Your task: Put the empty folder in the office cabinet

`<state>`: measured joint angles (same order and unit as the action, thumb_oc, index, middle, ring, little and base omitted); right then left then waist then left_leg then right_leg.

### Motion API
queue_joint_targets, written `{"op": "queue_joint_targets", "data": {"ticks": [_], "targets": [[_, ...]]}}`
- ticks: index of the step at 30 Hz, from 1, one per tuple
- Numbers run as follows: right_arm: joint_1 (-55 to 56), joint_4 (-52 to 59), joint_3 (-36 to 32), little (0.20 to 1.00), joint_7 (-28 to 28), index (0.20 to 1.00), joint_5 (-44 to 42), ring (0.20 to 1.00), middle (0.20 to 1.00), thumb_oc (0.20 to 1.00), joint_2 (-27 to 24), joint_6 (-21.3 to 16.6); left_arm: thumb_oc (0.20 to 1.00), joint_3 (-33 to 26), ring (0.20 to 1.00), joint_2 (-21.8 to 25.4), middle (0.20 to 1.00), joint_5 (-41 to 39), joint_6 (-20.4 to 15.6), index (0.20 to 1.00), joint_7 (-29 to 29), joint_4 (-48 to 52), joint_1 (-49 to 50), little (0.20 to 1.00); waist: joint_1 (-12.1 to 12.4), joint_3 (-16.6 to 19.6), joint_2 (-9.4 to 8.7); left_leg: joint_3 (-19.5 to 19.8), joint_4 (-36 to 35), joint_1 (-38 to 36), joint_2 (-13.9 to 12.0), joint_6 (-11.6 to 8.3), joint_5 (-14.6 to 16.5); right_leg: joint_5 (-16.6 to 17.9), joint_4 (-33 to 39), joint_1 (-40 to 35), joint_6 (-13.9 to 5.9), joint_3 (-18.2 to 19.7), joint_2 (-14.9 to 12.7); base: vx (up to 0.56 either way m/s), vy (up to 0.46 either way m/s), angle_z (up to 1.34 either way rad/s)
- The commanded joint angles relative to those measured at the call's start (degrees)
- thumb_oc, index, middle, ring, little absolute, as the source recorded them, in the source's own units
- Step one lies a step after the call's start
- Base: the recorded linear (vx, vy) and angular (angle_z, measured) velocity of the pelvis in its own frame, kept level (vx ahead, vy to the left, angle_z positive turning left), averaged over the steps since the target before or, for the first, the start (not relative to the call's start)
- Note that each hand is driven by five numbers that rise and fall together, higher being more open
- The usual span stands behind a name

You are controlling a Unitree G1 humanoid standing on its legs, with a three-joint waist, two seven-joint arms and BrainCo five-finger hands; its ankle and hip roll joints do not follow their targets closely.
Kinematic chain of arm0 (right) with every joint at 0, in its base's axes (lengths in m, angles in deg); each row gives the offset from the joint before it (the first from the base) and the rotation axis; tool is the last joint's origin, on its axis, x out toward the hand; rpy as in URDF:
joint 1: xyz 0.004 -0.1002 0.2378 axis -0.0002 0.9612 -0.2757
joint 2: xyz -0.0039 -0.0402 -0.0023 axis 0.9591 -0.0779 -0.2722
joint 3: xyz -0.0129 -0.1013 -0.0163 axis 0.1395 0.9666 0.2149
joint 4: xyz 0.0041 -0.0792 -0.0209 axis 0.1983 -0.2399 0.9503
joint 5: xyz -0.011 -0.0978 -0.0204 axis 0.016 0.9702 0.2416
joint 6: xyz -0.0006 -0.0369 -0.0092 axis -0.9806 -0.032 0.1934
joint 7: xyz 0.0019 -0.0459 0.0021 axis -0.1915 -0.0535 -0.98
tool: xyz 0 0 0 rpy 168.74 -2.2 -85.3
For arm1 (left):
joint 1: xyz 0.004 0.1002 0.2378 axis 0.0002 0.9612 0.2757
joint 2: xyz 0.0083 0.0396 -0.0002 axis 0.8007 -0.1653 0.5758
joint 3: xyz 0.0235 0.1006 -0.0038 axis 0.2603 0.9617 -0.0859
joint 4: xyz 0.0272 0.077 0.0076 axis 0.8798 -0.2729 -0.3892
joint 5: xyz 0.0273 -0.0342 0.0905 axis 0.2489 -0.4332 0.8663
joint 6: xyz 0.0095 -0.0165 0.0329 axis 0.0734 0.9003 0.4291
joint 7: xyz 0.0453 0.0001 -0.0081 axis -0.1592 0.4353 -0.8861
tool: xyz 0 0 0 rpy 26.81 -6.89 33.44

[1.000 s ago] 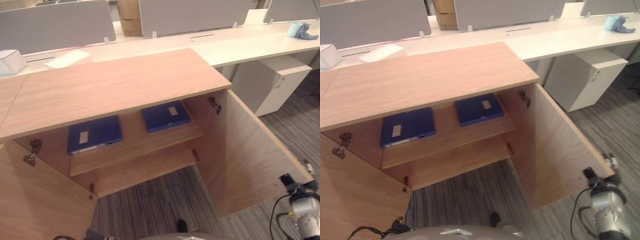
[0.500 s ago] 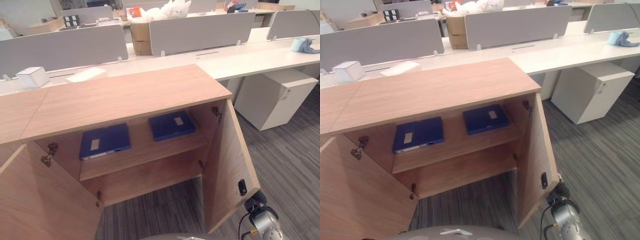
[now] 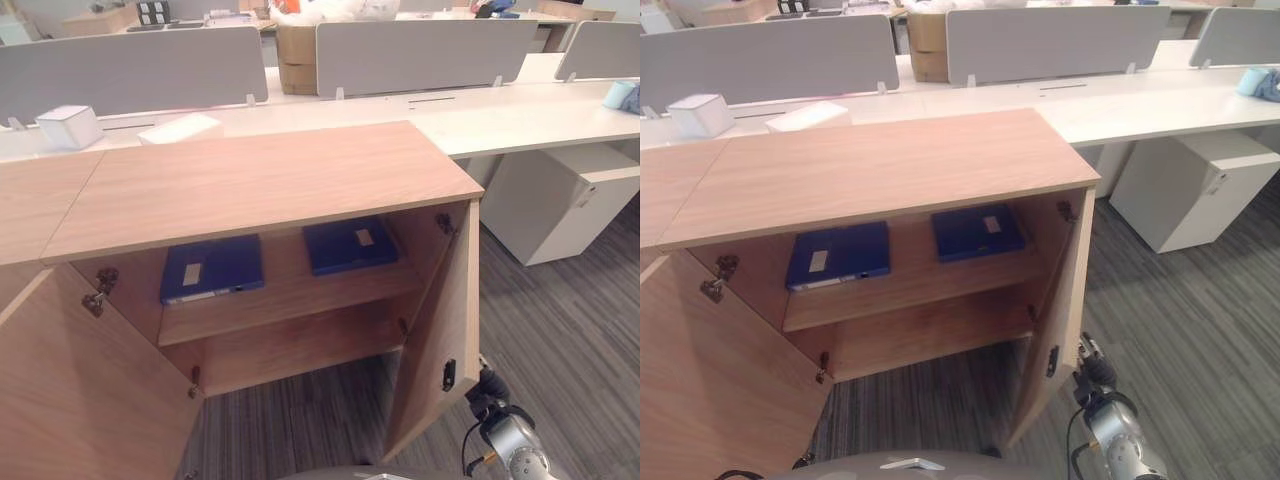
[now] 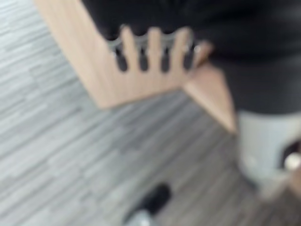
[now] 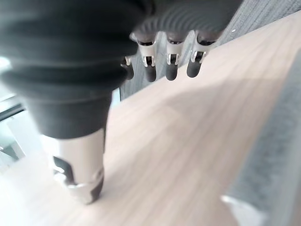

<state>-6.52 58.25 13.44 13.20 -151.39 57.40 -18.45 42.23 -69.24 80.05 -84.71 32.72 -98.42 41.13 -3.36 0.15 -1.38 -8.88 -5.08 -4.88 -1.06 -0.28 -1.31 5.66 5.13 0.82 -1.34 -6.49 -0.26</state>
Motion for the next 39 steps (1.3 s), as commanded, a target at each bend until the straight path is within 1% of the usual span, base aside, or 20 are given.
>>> {"op": "queue_joint_targets", "data": {"ticks": [1, 4, 6, 11, 15, 16, 17, 18, 20, 21, 22, 23, 25, 26, 28, 29, 31, 32, 33, 39], "targets": [[-3.2, 11.4, 8.0, 1.000, 8.4, 1.000, 4.0, 1.000, 1.000, 1.000, -2.6, 2.8, 1.000, -1.4, 1.000, 3.5, 1.000, 1.4, -0.6, 1.000, -0.5, -2.2, -3.3, 1.000, 1.2, -1.6, 0.02, 1.2, 0.1, -1.0, -1.9, -3.46, 4.5, -6.1, -0.3, -4.3, -4.56, 1.8, -2.2, 0.00, 0.000, 0.00], [-2.4, 21.4, 17.2, 1.000, 16.1, 1.000, 6.2, 1.000, 1.000, 1.000, -7.0, 7.1, 1.000, -2.2, 1.000, 4.4, 1.000, 2.3, -1.6, 1.000, 0.1, -1.6, -2.5, 1.000, 2.0, -2.0, -0.15, 1.4, 0.1, -1.0, -2.3, -3.75, 4.4, -6.1, -0.2, -4.3, -4.43, 1.3, -2.1, -0.01, -0.027, 0.02], [-3.0, 22.9, 19.3, 1.000, 17.6, 1.000, 6.2, 1.000, 1.000, 1.000, -7.5, 7.6, 1.000, -2.6, 1.000, 4.8, 1.000, 2.4, -2.0, 1.000, 0.2, -1.2, -2.0, 1.000, 2.4, -2.2, -0.20, 1.8, 0.1, -0.9, -2.5, -3.84, 4.2, -6.1, -0.2, -4.2, -4.38, 0.9, -2.1, -0.02, -0.040, 0.06], [-3.3, 23.4, 19.2, 1.000, 18.3, 1.000, 5.2, 1.000, 1.000, 1.000, -6.6, 8.0, 1.000, -3.6, 1.000, 5.3, 1.000, 1.8, -2.2, 1.000, 0.0, -1.1, -1.4, 1.000, 2.8, -2.3, -0.25, 2.3, 0.1, -0.8, -2.9, -4.00, 3.8, -6.0, -0.2, -4.3, -4.19, 0.3, -2.1, -0.01, -0.029, 0.11], [-3.8, 19.7, 17.2, 1.000, 16.2, 1.000, 4.6, 1.000, 1.000, 1.000, -6.2, 4.8, 1.000, -3.3, 1.000, 5.1, 1.000, 1.4, -2.0, 1.000, -0.4, -1.1, -1.7, 1.000, 2.9, -2.3, -0.31, 2.5, 0.1, -0.8, -3.1, -4.10, 3.5, -6.3, -0.3, -4.4, -4.09, -0.2, -2.0, -0.01, -0.023, 0.11], [-3.8, 15.5, 15.7, 1.000, 13.7, 1.000, 6.3, 1.000, 1.000, 1.000, -6.1, 2.7, 1.000, -2.6, 1.000, 4.6, 1.000, 1.4, -1.7, 1.000, -0.8, -1.2, -2.0, 1.000, 2.8, -2.3, -0.30, 2.7, 0.1, -0.7, -3.2, -4.17, 3.4, -6.5, -0.4, -4.5, -4.06, -0.4, -1.9, -0.01, -0.017, 0.08], [-3.8, 15.5, 15.7, 1.000, 13.8, 1.000, 6.3, 1.000, 1.000, 1.000, -6.1, 2.7, 1.000, -2.6, 1.000, 4.6, 1.000, 1.4, -1.7, 1.000, -0.8, -1.2, -2.0, 1.000, 2.8, -2.3, -0.30, 2.7, 0.1, -0.7, -3.2, -4.17, 3.4, -6.5, -0.4, -4.5, -4.06, -0.4, -1.9, -0.01, -0.042, 0.08], [-3.9, 8.5, 13.8, 1.000, 10.2, 1.000, 10.7, 1.000, 1.000, 1.000, -5.2, 0.9, 1.000, -1.9, 1.000, 4.0, 1.000, 1.1, -1.4, 1.000, -1.2, -1.4, -2.7, 1.000, 2.7, -2.2, -0.32, 2.9, 0.1, -0.7, -3.2, -4.18, 3.4, -6.6, -0.5, -4.7, -4.11, -0.7, -2.0, 0.00, -0.041, 0.07], [-4.4, 3.6, 12.7, 1.000, 8.0, 1.000, 14.0, 1.000, 1.000, 1.000, -4.0, 0.8, 1.000, -1.7, 1.000, 3.5, 1.000, 0.6, -1.2, 1.000, -1.5, -1.6, -3.0, 1.000, 2.7, -2.1, -0.32, 3.1, 0.1, -0.6, -3.2, -4.17, 3.4, -6.8, -0.6, -4.7, -4.06, -0.8, -2.0, 0.00, -0.036, 0.09], [-4.6, -0.2, 12.0, 1.000, 6.7, 1.000, 15.6, 1.000, 1.000, 1.000, -2.6, 1.3, 1.000, -1.5, 1.000, 3.2, 1.000, 0.0, -1.1, 1.000, -1.7, -1.8, -3.4, 1.000, 2.8, -2.0, -0.37, 3.2, 0.1, -0.7, -3.2, -4.16, 3.4, -6.8, -0.6, -4.8, -4.05, -1.0, -2.0, 0.00, -0.056, 0.08], [-5.6, -10.6, 10.0, 1.000, 3.8, 1.000, 17.8, 1.000, 1.000, 1.000, 0.3, 2.3, 1.000, -2.1, 1.000, 3.1, 1.000, -2.3, -1.0, 1.000, -2.4, -2.4, -4.0, 1.000, 3.0, -1.9, -0.47, 3.7, 0.1, -0.6, -3.2, -4.12, 3.2, -6.8, -0.7, -5.0, -3.92, -1.4, -2.0, 0.00, -0.056, 0.06], [-5.7, -10.7, 10.0, 1.000, 3.8, 1.000, 17.9, 1.000, 1.000, 1.000, 0.3, 2.2, 1.000, -2.1, 1.000, 3.1, 1.000, -2.3, -1.0, 1.000, -2.4, -2.4, -4.0, 1.000, 3.0, -2.0, -0.49, 3.7, 0.1, -0.6, -3.2, -4.12, 3.2, -6.9, -0.7, -5.0, -3.92, -1.4, -2.0, 0.00, -0.076, 0.12], [-8.1, -26.6, 5.7, 1.000, -0.4, 1.000, 20.5, 1.000, 1.000, 1.000, 4.8, 4.4, 1.000, -4.4, 1.000, 3.6, 1.000, -6.8, -0.5, 1.000, -3.7, -3.9, -4.8, 1.000, 3.6, -1.8, -0.48, 4.9, 0.1, -0.4, -3.1, -4.07, 2.9, -7.1, -0.7, -5.4, -3.61, -2.2, -1.9, 0.01, -0.068, 0.15], [-8.9, -30.7, 4.5, 1.000, -1.3, 1.000, 22.0, 1.000, 1.000, 1.000, 5.6, 4.8, 1.000, -5.2, 1.000, 3.7, 1.000, -7.9, -0.3, 1.000, -4.1, -4.4, -4.9, 1.000, 3.7, -1.9, -0.47, 5.2, 0.1, -0.4, -3.1, -4.07, 2.8, -7.2, -0.7, -5.5, -3.54, -2.4, -1.8, 0.01, -0.043, 0.08], [-8.9, -30.7, 4.5, 1.000, -1.3, 1.000, 22.0, 1.000, 1.000, 1.000, 5.6, 4.8, 1.000, -5.2, 1.000, 3.8, 1.000, -7.9, -0.3, 1.000, -4.1, -4.4, -4.9, 1.000, 3.7, -1.9, -0.48, 5.2, 0.1, -0.4, -3.1, -4.07, 2.8, -7.2, -0.7, -5.5, -3.54, -2.4, -1.8, 0.01, -0.021, 0.20], [-10.4, -37.5, 1.3, 1.000, -3.1, 1.000, 24.1, 1.000, 1.000, 1.000, 6.6, 6.4, 1.000, -8.5, 1.000, 4.7, 1.000, -11.7, 1.0, 1.000, -5.0, -5.3, -5.4, 1.000, 4.0, -1.8, -0.30, 5.9, 0.1, -0.2, -3.0, -4.05, 2.6, -7.3, -0.8, -5.7, -3.42, -2.9, -1.8, 0.01, -0.031, 0.17], [-11.7, -46.6, -4.9, 1.000, -5.1, 1.000, 26.7, 1.000, 1.000, 1.000, 6.3, 7.0, 1.000, -16.9, 1.000, 7.5, 1.000, -18.8, -0.1, 1.000, -6.7, -5.9, 0.0, 1.000, 5.7, -2.0, 0.24, 7.7, 0.1, 0.2, -2.7, -3.96, 2.1, -7.6, -0.9, -6.0, -3.13, -4.4, -1.8, 0.01, -0.034, 0.14], [-11.7, -46.7, -4.9, 1.000, -5.1, 1.000, 26.7, 1.000, 1.000, 1.000, 6.3, 7.0, 1.000, -16.9, 1.000, 7.5, 1.000, -18.8, 0.0, 1.000, -6.7, -5.8, 0.0, 1.000, 5.6, -2.0, 0.23, 7.8, 0.1, 0.2, -2.7, -3.96, 2.1, -7.6, -0.9, -6.0, -3.13, -4.4, -1.8, 0.01, -0.024, 0.38], [-11.9, -50.4, -7.9, 1.000, -5.9, 1.000, 26.6, 1.000, 1.000, 1.000, 6.2, 7.2, 1.000, -22.0, 1.000, 9.7, 1.000, -23.1, -1.2, 1.000, -8.4, -5.4, 1.3, 1.000, 6.4, -2.0, 0.55, 8.8, 0.1, 0.5, -2.6, -3.99, 1.8, -7.8, -0.8, -6.3, -2.95, -5.4, -1.7, 0.01, -0.010, 0.38], [-11.3, -54.6, -11.7, 1.000, -6.7, 1.000, 26.8, 1.000, 1.000, 1.000, 5.4, 6.7, 1.000, -29.1, 1.000, 15.6, 1.000, -27.1, -3.1, 1.000, -11.9, -0.7, 2.9, 1.000, 7.1, -2.0, 0.82, 10.3, 0.1, 0.7, -2.3, -4.17, 1.7, -8.3, -0.6, -7.0, -2.89, -6.6, -1.6, 0.02, -0.010, 0.27]]}}
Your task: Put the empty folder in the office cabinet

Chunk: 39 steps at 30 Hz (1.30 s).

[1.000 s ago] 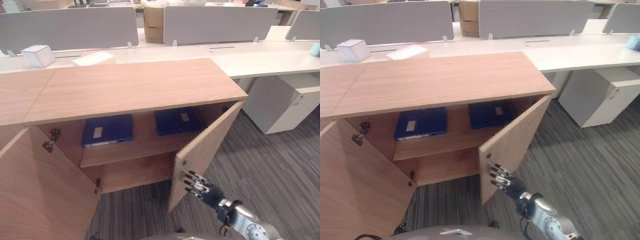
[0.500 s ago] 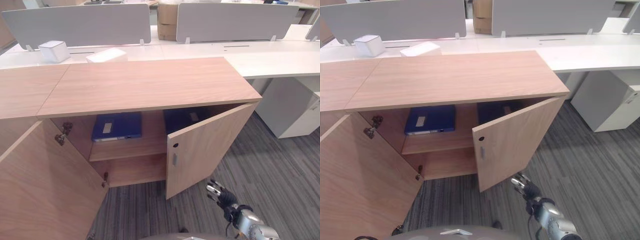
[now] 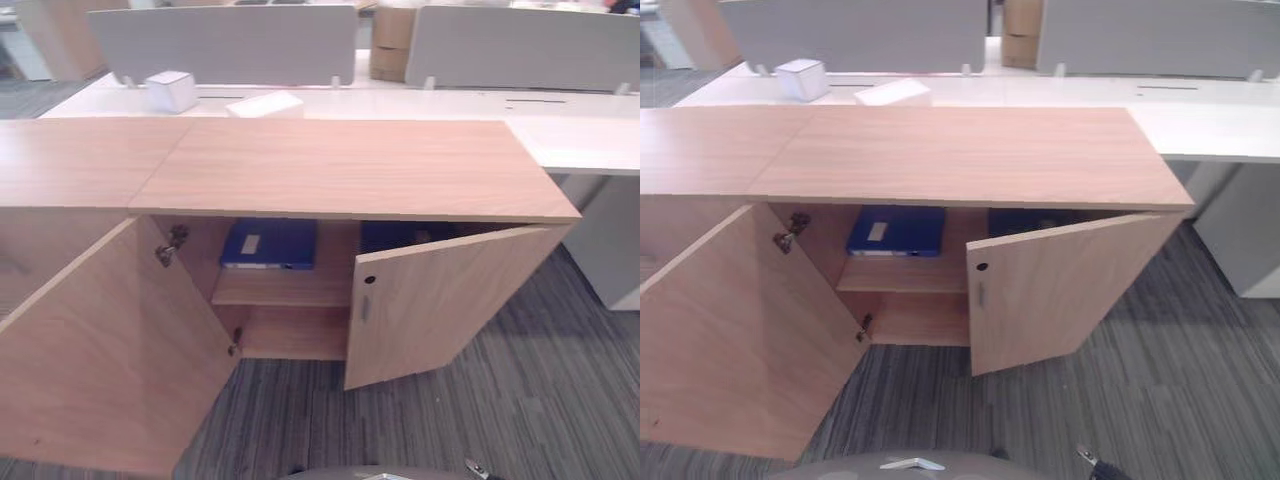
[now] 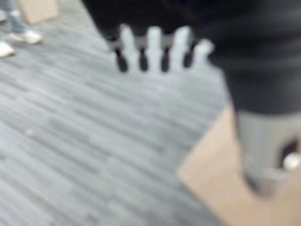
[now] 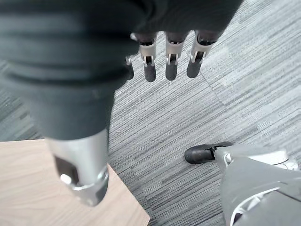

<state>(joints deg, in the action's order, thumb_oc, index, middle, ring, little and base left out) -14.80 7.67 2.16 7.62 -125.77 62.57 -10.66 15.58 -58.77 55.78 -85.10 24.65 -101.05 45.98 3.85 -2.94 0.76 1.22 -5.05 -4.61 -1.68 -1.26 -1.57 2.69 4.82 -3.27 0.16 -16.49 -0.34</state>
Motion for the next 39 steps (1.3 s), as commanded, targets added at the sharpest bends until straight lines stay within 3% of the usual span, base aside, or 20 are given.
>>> {"op": "queue_joint_targets", "data": {"ticks": [1, 3, 8, 15, 23, 25, 26, 29, 32, 35, 39], "targets": [[-2.7, -5.4, -1.7, 1.000, -1.3, 1.000, 0.8, 1.000, 1.000, 1.000, 0.0, -0.9, 1.000, -4.6, 1.000, 7.3, 1.000, -3.4, -3.4, 1.000, -5.4, 6.9, -0.4, 1.000, 0.1, 1.0, -1.21, 0.4, 0.1, 0.5, -1.6, -3.24, 2.0, -5.3, -0.2, -2.9, -4.42, 3.2, -1.5, 0.02, -0.008, 0.19], [-2.4, -6.1, -3.1, 1.000, -1.4, 1.000, 0.6, 1.000, 1.000, 1.000, -0.4, -0.7, 1.000, -7.5, 1.000, 8.6, 1.000, -3.1, -3.6, 1.000, -6.6, 15.4, 2.2, 1.000, 0.4, 1.0, -1.08, 0.6, 0.1, 0.6, -1.6, -3.23, 2.0, -5.3, -0.2, -2.9, -4.45, 3.1, -1.5, 0.01, -0.002, 0.20], [-1.8, -7.5, -5.7, 1.000, -0.4, 1.000, 0.5, 1.000, 1.000, 1.000, -1.6, 0.3, 1.000, -15.0, 1.000, 12.6, 1.000, -0.6, -3.5, 1.000, -7.6, 25.3, 7.2, 1.000, 0.8, 1.0, -0.86, 0.5, 0.1, 0.8, -1.6, -3.32, 2.0, -5.3, -0.1, -3.0, -4.60, 3.0, -1.5, 0.00, 0.004, 0.04], [-0.8, -8.7, -7.0, 1.000, 0.4, 1.000, 0.9, 1.000, 1.000, 1.000, -3.0, 1.2, 1.000, -19.1, 1.000, 16.4, 1.000, 1.8, -2.3, 1.000, -9.5, 30.7, 7.6, 1.000, 0.4, 1.3, -0.82, 0.6, 0.1, 0.8, -1.6, -3.46, 2.2, -5.3, -0.1, -2.9, -4.64, 3.2, -1.5, 0.00, -0.013, 0.00], [-0.8, -9.6, -11.3, 1.000, 0.1, 1.000, 1.2, 1.000, 1.000, 1.000, -6.2, 1.6, 1.000, -20.6, 1.000, 14.1, 1.000, 5.9, -0.3, 1.000, -8.8, 41.8, 8.5, 1.000, 0.7, -1.5, -0.13, 2.8, 0.1, 5.2, -2.3, -4.81, -1.3, -5.6, 0.0, -0.8, -4.21, 0.8, -1.3, -0.09, -0.061, 0.04], [-1.1, -9.6, -11.8, 1.000, -0.2, 1.000, 1.4, 1.000, 1.000, 1.000, -6.9, 1.8, 1.000, -20.5, 1.000, 13.8, 1.000, 6.2, -0.1, 1.000, -8.9, 43.0, 8.0, 1.000, 0.5, -2.1, -0.01, 3.0, 0.1, 6.2, -2.3, -4.90, -1.7, -5.5, -0.1, 0.2, -4.26, 0.2, -1.6, -0.14, 0.009, 0.27], [-1.4, -9.6, -13.0, 1.000, -0.7, 1.000, 1.2, 1.000, 1.000, 1.000, -7.6, 1.9, 1.000, -20.1, 1.000, 12.3, 1.000, 7.0, 0.0, 1.000, -8.7, 45.1, 7.6, 1.000, 0.0, -2.2, -0.23, 2.6, 0.1, 5.7, -2.7, -4.50, -0.3, -5.6, -0.8, 2.1, -4.13, -0.1, -2.1, -0.14, 0.035, 0.28], [-1.6, -10.0, -13.8, 1.000, -0.8, 1.000, 0.4, 1.000, 1.000, 1.000, -9.5, 2.0, 1.000, -19.6, 1.000, 14.4, 1.000, 1.7, -1.5, 1.000, -7.7, 32.0, 5.2, 1.000, -0.9, -1.1, -0.44, 2.2, 0.6, 3.2, -3.5, -4.25, 1.5, -4.7, -0.9, 3.2, -4.20, 0.4, -2.6, -0.05, 0.043, 0.14], [-2.0, -11.2, -14.5, 1.000, -1.1, 1.000, 0.4, 1.000, 1.000, 1.000, -11.1, 1.8, 1.000, -18.5, 1.000, 16.8, 1.000, -0.8, -2.8, 1.000, -8.3, 28.2, 2.9, 1.000, -2.3, -1.0, 0.36, 0.7, 0.6, 0.1, -4.5, -4.37, 3.9, -4.4, -1.1, 5.1, -4.25, 0.7, -2.6, -0.09, 0.098, 0.03], [-1.5, -12.1, -15.9, 1.000, -1.0, 1.000, 0.0, 1.000, 1.000, 1.000, -11.7, 1.8, 1.000, -18.6, 1.000, 17.6, 1.000, -1.0, -2.9, 1.000, -8.8, 26.7, 2.6, 1.000, -3.7, -0.2, 1.47, -1.1, 0.1, -0.9, -4.2, -4.13, 4.2, -3.2, -0.7, 4.9, -4.47, 1.1, -2.3, 0.00, 0.107, 0.07], [0.0, -13.3, -16.4, 1.000, -0.3, 1.000, 0.6, 1.000, 1.000, 1.000, -11.0, 2.4, 1.000, -19.2, 1.000, 17.1, 1.000, -0.6, -2.9, 1.000, -8.8, 26.4, 3.7, 1.000, -3.7, 0.7, 1.71, -3.5, 0.1, -2.4, -3.6, -4.13, 5.3, -3.0, 0.1, 2.5, -4.81, 2.1, -2.5, 0.10, 0.099, 0.06]]}}
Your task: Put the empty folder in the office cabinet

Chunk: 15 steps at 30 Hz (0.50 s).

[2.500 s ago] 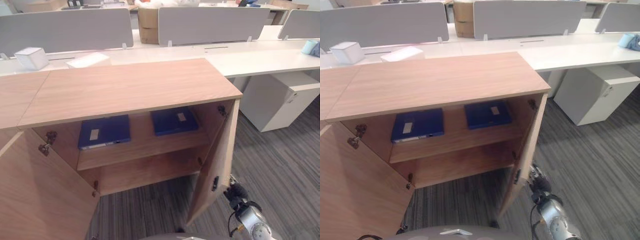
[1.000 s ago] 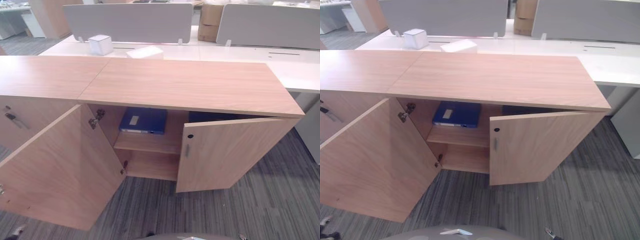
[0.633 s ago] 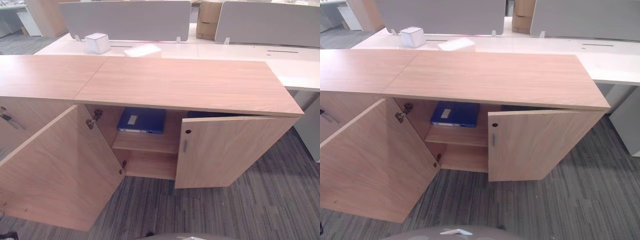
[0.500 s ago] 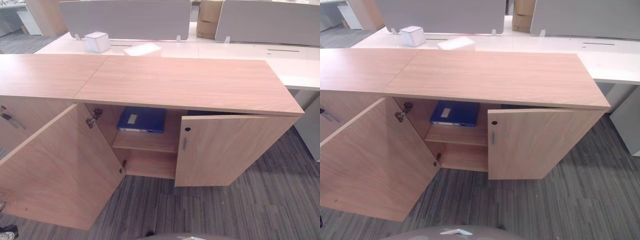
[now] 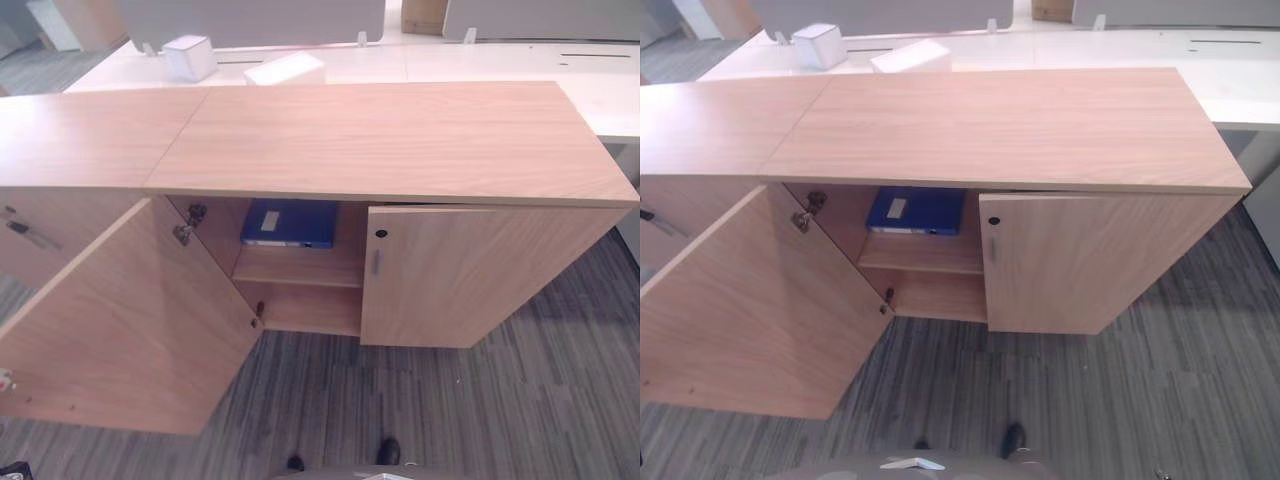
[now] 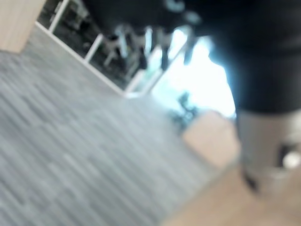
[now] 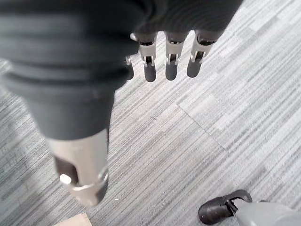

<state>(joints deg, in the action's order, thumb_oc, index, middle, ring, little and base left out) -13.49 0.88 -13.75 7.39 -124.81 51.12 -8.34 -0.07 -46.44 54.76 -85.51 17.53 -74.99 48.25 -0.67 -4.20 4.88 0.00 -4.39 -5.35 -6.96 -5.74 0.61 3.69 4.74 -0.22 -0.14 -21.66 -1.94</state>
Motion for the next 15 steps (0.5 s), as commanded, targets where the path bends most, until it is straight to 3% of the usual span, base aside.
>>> {"op": "queue_joint_targets", "data": {"ticks": [1, 9, 15], "targets": [[-1.3, -6.5, -0.5, 1.000, 0.0, 1.000, -0.4, 1.000, 1.000, 1.000, 0.5, 0.0, 1.000, -3.6, 1.000, 4.8, 1.000, 0.4, -2.5, 1.000, -1.7, 0.4, 1.4, 1.000, 0.9, 1.9, -2.41, -2.4, -0.6, -1.8, 1.7, 0.36, 3.2, -4.0, 0.2, -0.6, -4.51, 7.3, -0.8, 0.05, 0.091, -0.26], [-0.1, -6.7, 0.2, 1.000, 0.4, 1.000, 0.6, 1.000, 1.000, 1.000, 3.2, 0.2, 1.000, -3.4, 1.000, 1.2, 1.000, 3.1, -2.0, 1.000, -2.9, 6.7, 2.6, 1.000, 0.8, 2.7, -2.85, -3.4, -0.6, -2.5, 3.0, 0.90, 4.7, -2.8, 0.3, -1.1, -5.81, 8.9, -2.0, 0.00, 0.072, -0.16], [0.1, -5.6, 0.6, 1.000, -0.2, 1.000, 2.0, 1.000, 1.000, 1.000, 4.7, -0.3, 1.000, -1.4, 1.000, -6.1, 1.000, 5.9, -2.2, 1.000, -3.6, 19.8, 3.3, 1.000, 1.0, 2.8, -3.57, -3.5, -0.6, -2.7, 3.8, 1.69, 5.4, -1.8, 0.3, -0.7, -6.33, 9.8, -2.7, -0.02, 0.044, -0.05]]}}
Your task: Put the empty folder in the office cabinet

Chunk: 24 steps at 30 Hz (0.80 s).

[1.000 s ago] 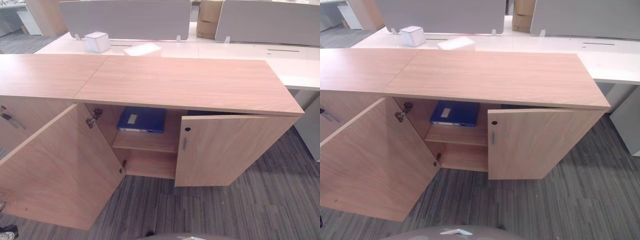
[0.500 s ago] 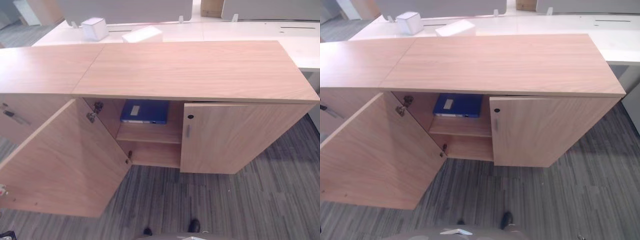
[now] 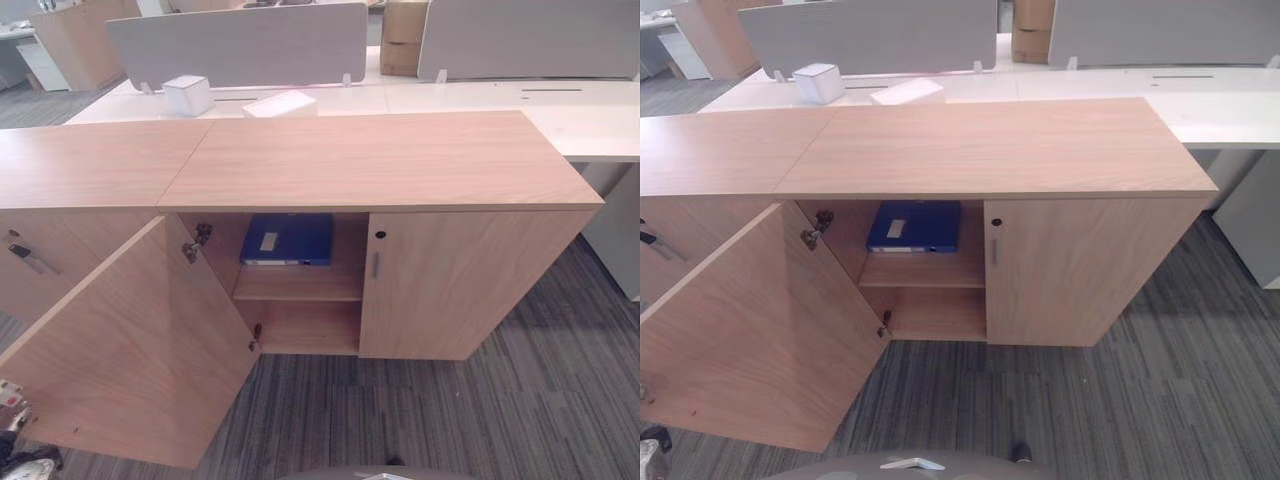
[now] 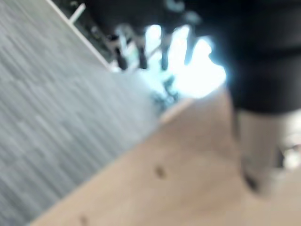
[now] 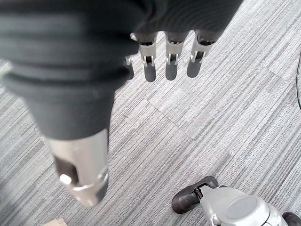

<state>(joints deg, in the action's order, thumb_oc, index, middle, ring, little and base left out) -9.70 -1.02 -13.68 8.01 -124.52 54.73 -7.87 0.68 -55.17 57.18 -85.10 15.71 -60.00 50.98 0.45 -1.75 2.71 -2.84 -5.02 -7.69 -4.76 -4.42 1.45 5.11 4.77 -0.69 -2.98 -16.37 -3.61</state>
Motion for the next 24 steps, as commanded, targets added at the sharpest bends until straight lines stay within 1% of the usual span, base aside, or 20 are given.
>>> {"op": "queue_joint_targets", "data": {"ticks": [1, 3, 4, 6, 7, 9, 10, 11, 12, 13, 15, 17, 21, 22, 23, 24], "targets": [[-3.9, -3.3, 1.1, 1.000, -1.1, 1.000, 2.4, 1.000, 1.000, 1.000, 1.6, -1.1, 1.000, -0.1, 1.000, 0.4, 1.000, 4.4, -3.1, 1.000, -1.2, 8.9, 0.2, 1.000, -0.2, 0.2, -1.72, -0.8, 0.0, -0.4, 1.7, 0.61, 4.6, -3.0, 0.2, -0.2, -3.56, 4.7, -1.2, -0.04, 0.016, -0.06], [-4.4, -3.1, 2.4, 1.000, -2.6, 1.000, 2.7, 1.000, 1.000, 1.000, 2.6, -2.3, 1.000, 4.9, 1.000, -4.3, 1.000, 2.0, -5.8, 1.000, -2.5, 4.7, -1.0, 1.000, -0.1, 0.0, -2.37, -0.7, 0.0, -0.4, 1.9, 0.78, 4.6, -2.8, 0.2, -0.1, -3.58, 4.7, -1.3, -0.06, 0.003, -0.03], [-4.7, -2.8, 2.5, 1.000, -2.6, 1.000, 2.0, 1.000, 1.000, 1.000, 3.0, -2.4, 1.000, 6.6, 1.000, -5.0, 1.000, 0.8, -7.0, 1.000, -2.3, 3.1, -1.8, 1.000, 0.0, -0.2, -2.56, -0.7, 0.0, -0.3, 2.0, 0.90, 4.5, -2.6, 0.2, -0.2, -3.66, 4.7, -1.4, -0.04, -0.005, -0.03], [-4.9, -2.5, 2.6, 1.000, -2.9, 1.000, 1.1, 1.000, 1.000, 1.000, 3.2, -3.0, 1.000, 7.5, 1.000, -4.6, 1.000, -0.5, -7.6, 1.000, -2.4, 2.0, -2.7, 1.000, 0.1, -0.3, -2.75, -0.7, 0.0, -0.4, 2.0, 0.99, 4.4, -2.5, 0.2, -0.2, -3.73, 4.7, -1.4, -0.02, 0.002, -0.01], [-5.1, -1.8, 3.4, 1.000, -3.2, 1.000, 0.6, 1.000, 1.000, 1.000, 3.5, -3.4, 1.000, 8.8, 1.000, -4.0, 1.000, -2.3, -8.6, 1.000, -2.6, 1.5, -4.3, 1.000, -0.1, -0.4, -3.05, -0.9, 0.0, -0.5, 2.2, 1.12, 4.4, -2.3, 0.2, -0.3, -3.84, 4.9, -1.6, 0.00, 0.000, 0.00], [-5.0, -1.5, 3.9, 1.000, -3.2, 1.000, 0.7, 1.000, 1.000, 1.000, 3.7, -3.6, 1.000, 9.5, 1.000, -3.4, 1.000, -3.3, -9.0, 1.000, -2.7, 0.9, -5.2, 1.000, -0.3, -0.3, -3.21, -1.1, 0.0, -0.6, 2.3, 1.16, 4.4, -2.2, 0.2, -0.3, -3.92, 5.0, -1.7, -0.03, 0.014, -0.01], [-4.8, -0.8, 2.6, 1.000, -2.6, 1.000, -1.2, 1.000, 1.000, 1.000, 3.0, -3.6, 1.000, 5.4, 1.000, 0.5, 1.000, -8.9, -9.9, 1.000, 1.9, -4.8, -3.4, 1.000, 0.1, -0.6, -3.18, -1.3, 0.0, -0.5, 2.6, 1.27, 4.0, -1.6, 0.2, -0.2, -3.93, 5.2, -1.9, -0.03, 0.030, -0.02], [-4.8, -0.8, 2.6, 1.000, -2.6, 1.000, -1.2, 1.000, 1.000, 1.000, 3.1, -3.6, 1.000, 5.3, 1.000, 0.7, 1.000, -9.1, -10.0, 1.000, 2.1, -5.0, -3.4, 1.000, 0.0, -0.4, -3.21, -1.2, 0.0, -0.5, 2.5, 1.26, 4.3, -2.0, 0.2, -0.3, -4.03, 5.2, -1.8, -0.04, 0.040, -0.06], [-4.6, -1.1, 2.6, 1.000, -3.2, 1.000, -0.6, 1.000, 1.000, 1.000, 2.9, -4.4, 1.000, 5.1, 1.000, 1.8, 1.000, -9.0, -12.1, 1.000, 0.6, -2.9, -2.7, 1.000, 0.2, -0.6, -3.13, -1.1, 0.0, -0.5, 2.5, 1.22, 4.3, -1.8, 0.2, -0.2, -4.22, 5.1, -1.9, 0.00, 0.042, -0.21], [-4.1, -1.4, 2.8, 1.000, -2.1, 1.000, 0.1, 1.000, 1.000, 1.000, 2.6, -3.4, 1.000, 3.5, 1.000, 3.9, 1.000, -11.2, -10.2, 1.000, 2.1, -1.5, -4.5, 1.000, 0.0, -0.5, -2.90, -1.2, 0.0, -0.5, 2.7, 1.32, 4.4, -1.7, 0.2, -0.1, -4.42, 5.2, -2.1, -0.02, 0.053, -0.13], [-4.4, -1.7, 3.1, 1.000, -1.6, 1.000, 0.5, 1.000, 1.000, 1.000, 2.4, -3.5, 1.000, 3.7, 1.000, 4.8, 1.000, -11.8, -10.3, 1.000, 2.7, -1.2, -5.1, 1.000, -0.2, -0.5, -2.88, -1.5, 0.0, -0.6, 2.8, 1.34, 4.4, -1.6, 0.2, -0.2, -4.50, 5.3, -2.1, 0.00, 0.033, 0.06], [-4.4, -2.0, 3.3, 1.000, -1.4, 1.000, 1.6, 1.000, 1.000, 1.000, 2.0, -3.4, 1.000, 4.6, 1.000, 5.2, 1.000, -13.2, -11.2, 1.000, 3.8, -0.7, -6.2, 1.000, -0.5, -0.4, -2.89, -1.8, 0.0, -0.8, 2.8, 1.49, 4.5, -1.5, 0.2, -0.2, -4.62, 5.5, -2.3, 0.01, 0.013, -0.05], [-4.0, -2.3, 4.1, 1.000, -0.9, 1.000, 3.0, 1.000, 1.000, 1.000, 1.8, -3.4, 1.000, 8.1, 1.000, 4.7, 1.000, -17.5, -12.8, 1.000, 6.5, 1.2, -10.3, 1.000, -1.4, -0.2, -3.19, -2.2, 0.0, -1.1, 3.0, 1.67, 4.7, -1.4, 0.2, -0.5, -4.73, 5.9, -2.4, 0.01, 0.005, -0.01], [-3.9, -2.6, 4.6, 1.000, -0.7, 1.000, 3.7, 1.000, 1.000, 1.000, 1.7, -3.3, 1.000, 11.3, 1.000, 3.0, 1.000, -20.1, -13.2, 1.000, 9.2, 3.8, -12.2, 1.000, -2.1, -0.1, -3.40, -2.4, 0.0, -1.2, 3.0, 1.72, 4.8, -1.4, 0.2, -0.5, -4.77, 6.1, -2.5, 0.01, -0.001, 0.04], [-3.9, -2.6, 4.5, 1.000, -0.6, 1.000, 3.8, 1.000, 1.000, 1.000, 1.7, -3.3, 1.000, 11.4, 1.000, 3.0, 1.000, -20.1, -13.2, 1.000, 9.2, 3.8, -12.2, 1.000, -2.0, -0.1, -3.35, -2.4, 0.0, -1.3, 3.0, 1.72, 4.8, -1.4, 0.2, -0.5, -4.77, 6.1, -2.5, 0.01, 0.007, 0.04], [-3.9, -3.3, 4.5, 1.000, -0.6, 1.000, 4.6, 1.000, 1.000, 1.000, 1.6, -3.2, 1.000, 14.3, 1.000, 0.7, 1.000, -22.4, -13.3, 1.000, 12.3, 6.7, -12.9, 1.000, -2.6, 0.0, -3.54, -2.5, 0.0, -1.4, 3.1, 1.80, 4.9, -1.3, 0.2, -0.5, -4.78, 6.3, -2.6, 0.00, 0.000, 0.00]]}}
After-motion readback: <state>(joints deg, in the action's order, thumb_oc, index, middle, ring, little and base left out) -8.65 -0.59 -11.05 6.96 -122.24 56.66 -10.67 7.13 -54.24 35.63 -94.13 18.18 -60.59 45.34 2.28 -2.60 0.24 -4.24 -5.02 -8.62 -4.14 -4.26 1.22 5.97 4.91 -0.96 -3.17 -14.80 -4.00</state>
